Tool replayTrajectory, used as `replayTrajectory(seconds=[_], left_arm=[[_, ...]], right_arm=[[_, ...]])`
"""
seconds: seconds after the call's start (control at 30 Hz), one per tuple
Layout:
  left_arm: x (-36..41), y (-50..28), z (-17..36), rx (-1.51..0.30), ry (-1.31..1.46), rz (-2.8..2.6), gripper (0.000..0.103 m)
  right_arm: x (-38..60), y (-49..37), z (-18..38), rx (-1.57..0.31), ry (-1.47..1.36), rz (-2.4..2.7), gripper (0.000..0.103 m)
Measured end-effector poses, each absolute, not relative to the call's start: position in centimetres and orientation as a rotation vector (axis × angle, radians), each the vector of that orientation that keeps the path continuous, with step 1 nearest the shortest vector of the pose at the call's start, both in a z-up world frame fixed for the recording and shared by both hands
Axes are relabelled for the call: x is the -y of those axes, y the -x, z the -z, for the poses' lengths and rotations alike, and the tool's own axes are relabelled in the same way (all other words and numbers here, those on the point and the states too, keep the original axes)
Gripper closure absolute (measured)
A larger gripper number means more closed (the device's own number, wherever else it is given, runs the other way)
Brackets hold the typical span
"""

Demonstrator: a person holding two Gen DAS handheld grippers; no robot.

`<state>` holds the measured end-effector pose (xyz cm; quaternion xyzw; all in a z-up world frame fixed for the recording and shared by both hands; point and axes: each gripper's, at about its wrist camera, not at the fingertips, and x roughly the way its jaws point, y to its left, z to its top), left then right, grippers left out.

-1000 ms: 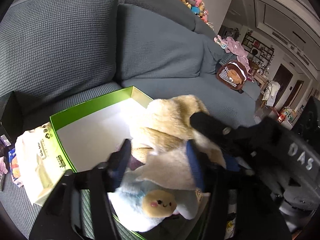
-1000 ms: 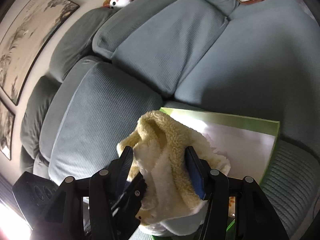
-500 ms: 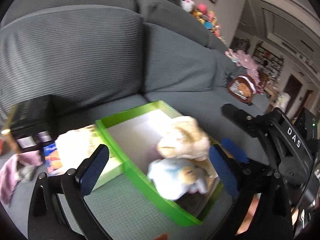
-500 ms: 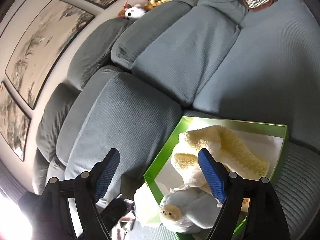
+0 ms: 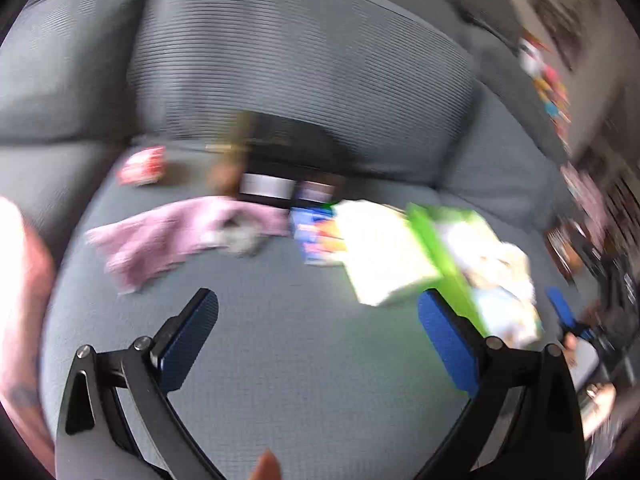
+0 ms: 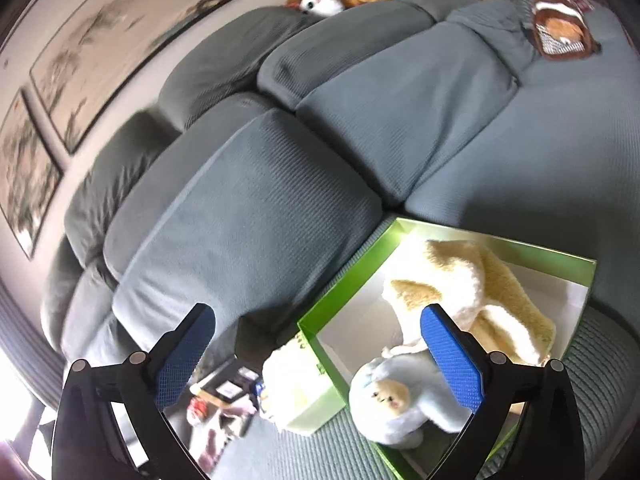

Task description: Organize soft objects

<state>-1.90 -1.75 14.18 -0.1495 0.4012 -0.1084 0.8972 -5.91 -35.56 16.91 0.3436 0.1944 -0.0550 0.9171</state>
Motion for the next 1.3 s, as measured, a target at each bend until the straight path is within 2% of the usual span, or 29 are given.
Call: replayTrajectory(seconds=[0.33, 0.63, 0.93, 1.13, 1.23, 1.3], left_arm=[[-8.1, -0.4, -8.6, -0.904, 0.457, -0.089, 0.003], [-11.3, -1.0, -6.7, -0.94, 0.582, -0.118, 0.003], [-11.8, -3.0, -4.9, -0.989, 0.633, -0.087, 0.005], [-12.1, -4.7, -3.8, -1.03, 0.673, -0.091, 0.016], [-11.8, -5.0, -3.9, -1.016, 0.649, -0.084, 0.019], [-11.9, -5.4, -3.7, -1.025, 0.653, -0.097, 0.027]], right_arm=[[27.4, 2.8, -17.4, -0.52, -0.461, -0.046, 0.0], [20.4, 0.2, -15.8, -0.659, -0.346, -0.17, 0.0], [11.0, -7.5, -12.3, -0.965, -0.168, -0.242, 0.0], [6.3, -13.0, -8.2, -1.067, -0.077, -0.268, 0.0], [5.1, -14.8, -6.2, -1.092, -0.031, -0.234, 0.0], [5.1, -15.4, -5.3, -1.081, -0.028, -0.207, 0.0]])
